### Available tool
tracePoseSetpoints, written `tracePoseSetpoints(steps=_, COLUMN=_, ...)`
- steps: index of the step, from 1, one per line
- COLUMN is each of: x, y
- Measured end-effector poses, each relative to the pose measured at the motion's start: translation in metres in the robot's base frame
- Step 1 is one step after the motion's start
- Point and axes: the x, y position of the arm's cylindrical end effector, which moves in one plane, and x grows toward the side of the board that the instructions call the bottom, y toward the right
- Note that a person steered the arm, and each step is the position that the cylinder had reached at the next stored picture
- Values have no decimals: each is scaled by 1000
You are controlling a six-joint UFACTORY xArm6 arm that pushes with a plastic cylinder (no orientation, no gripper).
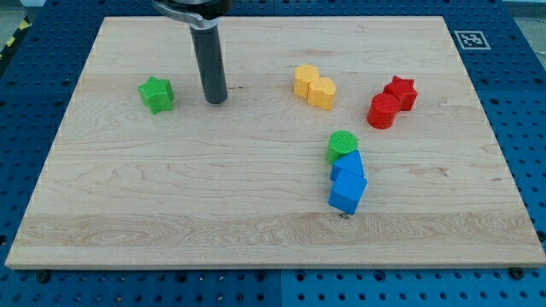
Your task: Nudge the red circle along with red star up a bit
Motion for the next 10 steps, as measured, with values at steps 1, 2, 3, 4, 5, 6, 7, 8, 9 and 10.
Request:
tracePoseSetpoints(steps=1, x=0, y=13)
tracePoseSetpoints(steps=2, x=7, y=21)
tracePoseSetpoints(steps=3, x=16, y=33)
tracePoseSetpoints(steps=4, x=17, y=37)
tracePoseSetpoints(steps=5, x=26, y=65)
tracePoseSetpoints(steps=6, x=26, y=68)
tracePoseSetpoints(steps=7, x=27, y=81)
tracePoseSetpoints(steps=8, x=34, y=99)
tracePoseSetpoints(steps=9, x=41, y=105)
tracePoseSetpoints(steps=10, x=53, y=112)
